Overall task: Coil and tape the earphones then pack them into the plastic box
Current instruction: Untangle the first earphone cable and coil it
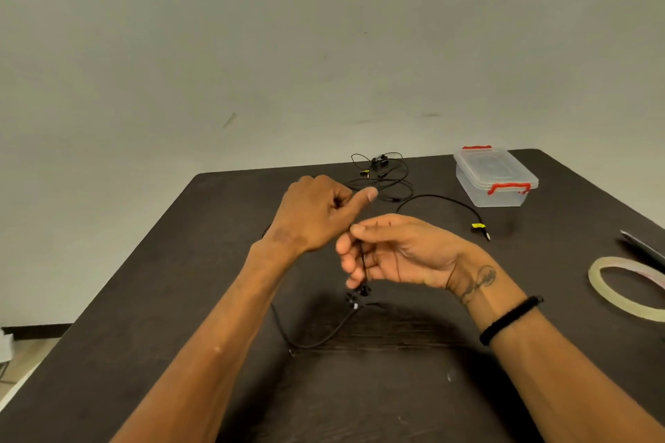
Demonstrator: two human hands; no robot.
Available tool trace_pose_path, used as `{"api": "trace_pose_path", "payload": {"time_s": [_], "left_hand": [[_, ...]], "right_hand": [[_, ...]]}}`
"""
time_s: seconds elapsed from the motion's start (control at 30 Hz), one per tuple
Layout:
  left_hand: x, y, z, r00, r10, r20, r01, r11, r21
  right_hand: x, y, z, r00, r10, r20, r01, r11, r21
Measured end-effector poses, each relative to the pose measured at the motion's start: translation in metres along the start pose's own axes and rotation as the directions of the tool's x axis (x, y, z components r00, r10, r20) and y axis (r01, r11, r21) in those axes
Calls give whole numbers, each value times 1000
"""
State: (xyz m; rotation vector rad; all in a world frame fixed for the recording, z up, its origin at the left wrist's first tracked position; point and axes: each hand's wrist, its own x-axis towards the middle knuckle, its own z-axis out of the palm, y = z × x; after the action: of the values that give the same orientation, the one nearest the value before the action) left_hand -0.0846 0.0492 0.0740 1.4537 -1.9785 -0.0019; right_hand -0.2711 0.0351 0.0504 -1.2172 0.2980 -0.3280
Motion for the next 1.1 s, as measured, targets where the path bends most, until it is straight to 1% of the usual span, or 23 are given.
{"api": "trace_pose_path", "payload": {"time_s": [0.07,0.13,0.17,0.2,0.23,0.3,0.33,0.4,0.43,0.5,0.57,0.63,0.7,0.73,0.8,0.83,0.87,0.9,0.97,1.03,1.1], "left_hand": [[-1,-2,3,996,-56,-62,55,998,-20],[-6,-1,8,986,-136,-92,129,989,-77],[-9,0,13,976,-193,-97,182,977,-110],[-12,2,18,963,-254,-94,239,960,-144],[-16,3,24,946,-312,-88,295,941,-168],[-23,6,37,919,-388,-74,370,911,-184],[-27,8,43,916,-397,-61,381,907,-179],[-37,10,54,930,-368,-10,363,921,-140],[-41,13,58,941,-338,25,338,934,-115],[-47,19,63,966,-240,93,247,966,-76],[-52,29,68,984,-123,128,127,992,-23],[-56,37,71,989,-55,134,52,998,27],[-56,38,72,990,-26,141,18,998,58],[-55,36,71,989,-21,144,11,998,67],[-53,30,67,992,-17,127,9,998,61],[-52,26,64,995,-10,95,5,998,58],[-51,23,61,999,-3,51,0,998,59],[-49,20,57,1000,1,3,-1,998,62],[-46,17,49,995,-4,-102,10,998,59],[-43,15,42,978,1,-207,11,998,55],[-42,13,37,960,13,-280,4,998,60]], "right_hand": [[4,1,2,1000,2,17,-4,988,152],[8,2,6,998,12,61,-31,947,319],[10,3,7,998,11,62,-33,923,384],[11,3,8,1000,3,26,-14,903,429],[12,3,8,999,-18,-40,35,887,460],[13,1,8,977,-122,-175,197,827,527],[13,-1,7,951,-188,-244,298,766,570],[11,-7,3,864,-289,-412,495,631,597],[9,-11,0,814,-316,-488,572,587,573],[7,-16,-5,728,-339,-596,668,548,504],[8,-13,-12,660,-333,-673,715,553,428],[12,-6,-16,601,-326,-730,734,587,343],[14,-1,-19,542,-359,-760,731,647,216],[14,0,-20,509,-393,-766,716,687,124],[14,1,-22,440,-472,-764,634,766,-107],[14,1,-22,425,-504,-752,571,794,-210],[15,3,-21,437,-519,-735,507,817,-276],[16,5,-20,472,-514,-716,450,839,-305],[18,8,-16,574,-472,-669,337,881,-333],[19,12,-10,671,-427,-606,239,899,-368],[20,15,-1,770,-387,-506,198,900,-388]]}}
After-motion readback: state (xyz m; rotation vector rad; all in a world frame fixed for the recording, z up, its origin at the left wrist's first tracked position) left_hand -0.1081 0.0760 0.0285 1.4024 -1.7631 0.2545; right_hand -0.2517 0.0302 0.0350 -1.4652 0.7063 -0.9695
